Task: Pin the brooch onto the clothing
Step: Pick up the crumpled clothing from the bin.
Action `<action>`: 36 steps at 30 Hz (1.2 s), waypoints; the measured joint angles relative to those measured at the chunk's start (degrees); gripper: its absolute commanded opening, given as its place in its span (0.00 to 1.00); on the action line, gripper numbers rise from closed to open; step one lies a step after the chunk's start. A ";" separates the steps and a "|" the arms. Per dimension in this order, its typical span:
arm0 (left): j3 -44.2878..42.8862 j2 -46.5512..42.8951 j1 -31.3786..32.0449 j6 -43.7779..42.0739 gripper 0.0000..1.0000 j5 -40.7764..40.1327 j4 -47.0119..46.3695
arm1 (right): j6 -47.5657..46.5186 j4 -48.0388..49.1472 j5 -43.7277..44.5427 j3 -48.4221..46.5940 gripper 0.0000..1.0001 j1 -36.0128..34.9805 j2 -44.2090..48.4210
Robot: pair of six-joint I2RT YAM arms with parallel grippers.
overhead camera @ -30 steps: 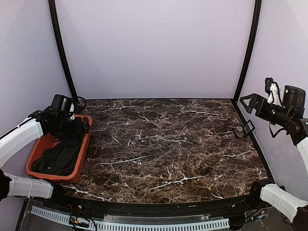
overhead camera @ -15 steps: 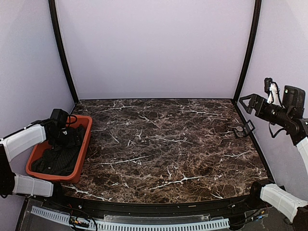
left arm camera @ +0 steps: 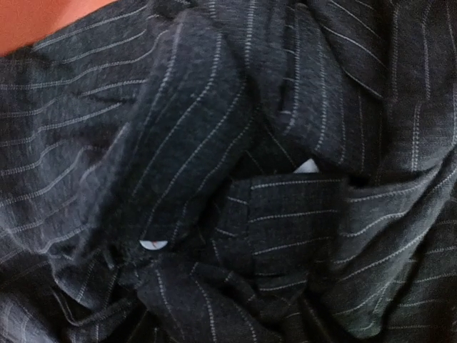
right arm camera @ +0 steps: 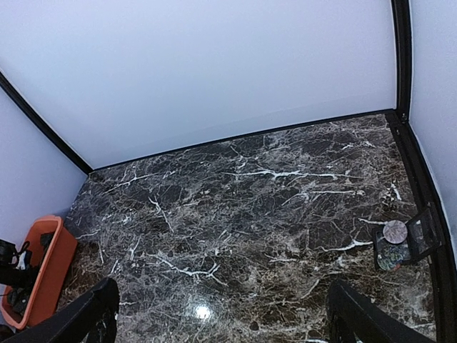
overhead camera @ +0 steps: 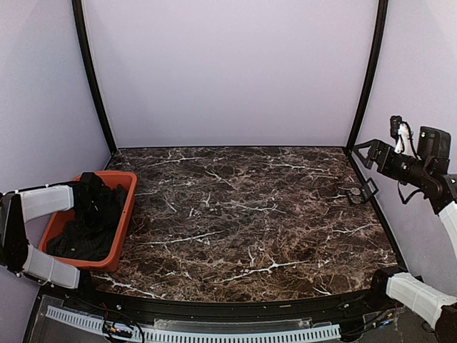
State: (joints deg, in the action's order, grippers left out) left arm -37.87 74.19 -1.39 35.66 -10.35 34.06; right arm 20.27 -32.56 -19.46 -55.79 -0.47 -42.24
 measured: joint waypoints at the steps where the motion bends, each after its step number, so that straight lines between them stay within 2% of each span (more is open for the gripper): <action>1: 0.02 -0.02 -0.35 0.55 0.41 0.09 0.11 | -0.02 0.00 -0.04 0.00 0.99 0.00 -0.02; 5: 0.24 -0.83 -2.58 0.92 0.21 0.22 0.70 | -0.02 0.00 -0.07 0.00 0.99 0.00 -0.02; 8: 0.24 -1.51 -4.17 1.09 0.03 0.31 1.40 | -0.04 -0.02 -0.09 0.00 0.99 0.00 -0.02; 20: -0.48 -2.67 -9.16 0.76 0.01 -0.63 3.72 | -0.09 -0.07 -0.07 -0.24 0.99 0.00 -0.07; 27: -0.55 -5.20 -14.49 0.90 0.01 -2.29 5.05 | -0.09 -0.17 -0.44 -0.96 0.99 0.00 -1.31; 32: -0.55 -7.91 -20.85 1.86 0.01 -4.42 5.73 | -0.04 -0.17 -1.49 -1.33 0.99 0.00 -1.62; 36: -0.55 -10.45 -22.75 2.73 0.01 -7.52 6.71 | -0.02 -0.20 -2.69 -1.38 0.99 0.00 -2.25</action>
State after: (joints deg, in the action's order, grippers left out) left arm -38.41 63.75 -24.14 38.39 -17.87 40.77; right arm 20.25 -32.75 -22.15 -57.17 -0.47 -44.49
